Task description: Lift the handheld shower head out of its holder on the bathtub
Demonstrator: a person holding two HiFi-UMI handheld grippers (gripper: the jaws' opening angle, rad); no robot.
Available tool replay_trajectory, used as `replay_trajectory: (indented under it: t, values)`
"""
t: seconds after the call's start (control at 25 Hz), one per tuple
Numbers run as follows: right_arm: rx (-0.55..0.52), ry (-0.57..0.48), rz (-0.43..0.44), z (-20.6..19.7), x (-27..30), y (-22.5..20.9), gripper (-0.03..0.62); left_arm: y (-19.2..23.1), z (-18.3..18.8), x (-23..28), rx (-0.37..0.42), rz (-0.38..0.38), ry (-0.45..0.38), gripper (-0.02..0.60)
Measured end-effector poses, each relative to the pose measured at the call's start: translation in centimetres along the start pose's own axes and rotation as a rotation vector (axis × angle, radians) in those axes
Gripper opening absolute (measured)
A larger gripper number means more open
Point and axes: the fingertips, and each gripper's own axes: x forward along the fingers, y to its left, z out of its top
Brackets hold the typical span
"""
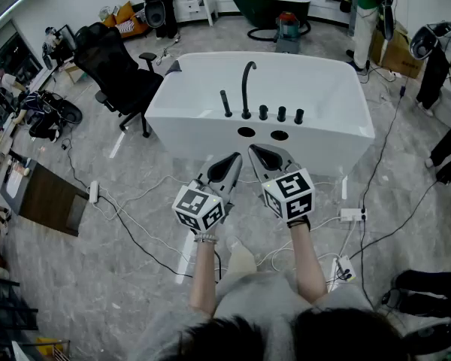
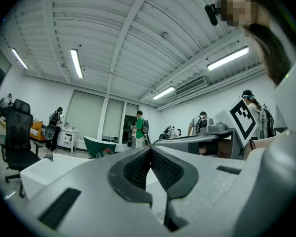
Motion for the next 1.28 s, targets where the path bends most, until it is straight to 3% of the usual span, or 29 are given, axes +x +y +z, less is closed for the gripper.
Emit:
replay_trajectory:
  t: [0.48, 0.8, 1.28]
  values:
    - [0.022, -0.003, 0.005, -0.5, 2.0, -1.9, 0.0, 1.7, -1.2, 1.6, -0.019, 0.012, 0.029, 0.005]
    - [0.02, -0.016, 0.008, 0.2, 7.8, -3.9, 0.0, 8.1, -0.7, 4.6, -0.022, 0.001, 0.025, 0.005]
    - [0.037, 0.006, -0.054, 0.3, 15.9, -8.7, 0.001, 16.2, -1.3, 9.5, -0.049, -0.056, 0.037, 0.005]
